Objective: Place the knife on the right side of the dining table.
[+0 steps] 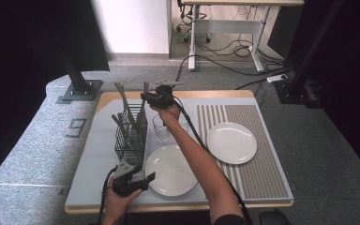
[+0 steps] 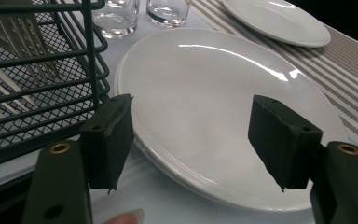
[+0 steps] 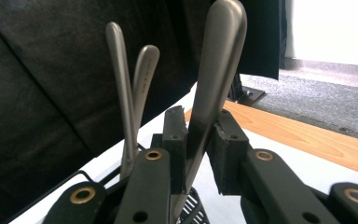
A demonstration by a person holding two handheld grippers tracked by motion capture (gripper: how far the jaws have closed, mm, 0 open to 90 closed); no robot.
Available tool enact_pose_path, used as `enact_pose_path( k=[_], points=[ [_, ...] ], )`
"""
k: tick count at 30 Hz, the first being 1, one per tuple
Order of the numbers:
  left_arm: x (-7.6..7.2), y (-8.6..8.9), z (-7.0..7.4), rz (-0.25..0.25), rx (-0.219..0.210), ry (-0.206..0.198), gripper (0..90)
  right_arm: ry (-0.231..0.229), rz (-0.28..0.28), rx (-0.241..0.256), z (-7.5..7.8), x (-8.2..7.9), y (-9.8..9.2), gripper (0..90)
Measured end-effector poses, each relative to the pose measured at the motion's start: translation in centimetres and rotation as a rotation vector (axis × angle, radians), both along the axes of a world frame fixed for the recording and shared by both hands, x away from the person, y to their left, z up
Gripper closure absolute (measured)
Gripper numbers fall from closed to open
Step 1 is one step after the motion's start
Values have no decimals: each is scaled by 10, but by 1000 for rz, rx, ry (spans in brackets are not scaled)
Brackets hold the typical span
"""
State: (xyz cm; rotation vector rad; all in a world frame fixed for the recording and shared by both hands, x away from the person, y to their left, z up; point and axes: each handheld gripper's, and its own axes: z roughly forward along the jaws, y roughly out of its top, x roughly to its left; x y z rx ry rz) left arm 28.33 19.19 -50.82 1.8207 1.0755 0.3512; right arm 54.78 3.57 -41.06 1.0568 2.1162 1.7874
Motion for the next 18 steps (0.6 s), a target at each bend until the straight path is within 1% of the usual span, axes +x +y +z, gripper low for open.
enact_pose_path(
  k=[3,5,10,15,18],
  points=[
    [0,0,0,1,-1,-1,311,2,7,14,2,-2,0,790],
    [0,0,1,1,-1,-1,311,0,8,33,3,-4,0,821],
    [0,0,0,0,1,0,312,-6,25,35,6,-7,0,829],
    [-1,0,1,2,1,0,311,-8,29,46,7,-10,-1,832],
    [0,0,0,3,1,0,311,-16,28,37,9,-13,-2,833]
  ],
)
